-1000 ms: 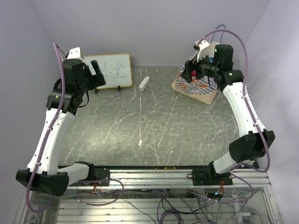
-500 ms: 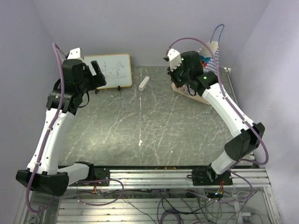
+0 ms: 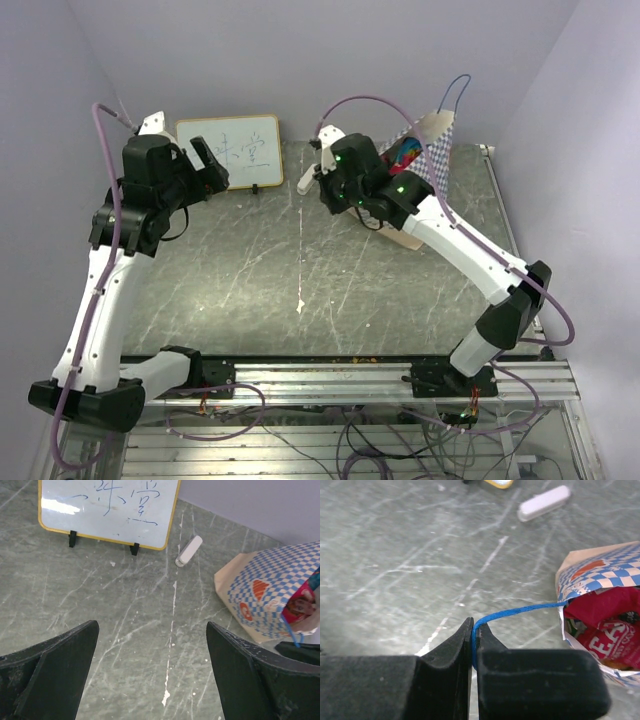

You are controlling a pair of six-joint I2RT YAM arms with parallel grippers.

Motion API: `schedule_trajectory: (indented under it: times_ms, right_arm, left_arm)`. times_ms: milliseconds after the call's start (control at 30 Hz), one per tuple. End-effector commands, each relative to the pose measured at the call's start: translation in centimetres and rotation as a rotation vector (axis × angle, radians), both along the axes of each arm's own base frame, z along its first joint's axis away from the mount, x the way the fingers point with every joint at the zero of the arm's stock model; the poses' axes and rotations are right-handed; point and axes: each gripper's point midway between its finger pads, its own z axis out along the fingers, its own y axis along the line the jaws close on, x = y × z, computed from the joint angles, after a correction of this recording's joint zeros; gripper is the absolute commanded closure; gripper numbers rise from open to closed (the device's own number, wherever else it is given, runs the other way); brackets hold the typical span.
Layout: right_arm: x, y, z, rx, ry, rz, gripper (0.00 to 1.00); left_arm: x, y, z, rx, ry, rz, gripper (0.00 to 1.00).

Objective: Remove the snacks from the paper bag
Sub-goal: Move the paper bag to the center of the board.

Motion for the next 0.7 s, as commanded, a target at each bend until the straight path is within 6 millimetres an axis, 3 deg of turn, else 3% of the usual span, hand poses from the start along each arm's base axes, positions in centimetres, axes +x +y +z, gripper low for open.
schedule_trajectory:
  times_ms: [0, 233, 300, 367, 433, 533, 667]
  right_arm:
    - [-2.8, 7.1, 5.1, 0.286, -0.005, 0.049, 1.0]
    - [-4.6, 15.1, 8.2, 0.479, 0.008, 0.096, 1.0]
    - [-5.0, 16.5, 8.5, 0.508, 0.023, 0.091, 1.0]
    - [-5.4, 17.1, 8.6, 0.514, 0.033, 0.101, 0.93]
    - [-5.7, 16.5, 8.3, 0.496, 0.033, 0.101, 0.76]
    - [-6.3, 14.1, 8.5, 0.462, -0.002, 0.094, 0.54]
    - [-7.4, 8.9, 8.1, 0.371, -0.028, 0.021, 0.17]
  left_arm:
    - [-2.4, -0.5, 1.2, -0.077, -0.003, -0.017, 0.01]
    - [-6.1, 1.4, 2.5, -0.083, -0.03, 0.061, 0.01]
    - [-6.9, 1.7, 2.5, -0.094, -0.028, 0.076, 0.01]
    - [-7.5, 1.9, 2.5, -0.107, -0.026, 0.093, 0.01]
    - [-8.0, 2.0, 2.4, -0.121, -0.021, 0.104, 0.01]
    - [-8.1, 1.8, 2.4, -0.156, -0.029, 0.11, 0.01]
    - [-7.1, 0.5, 3.1, -0.221, -0.049, 0.078, 0.01]
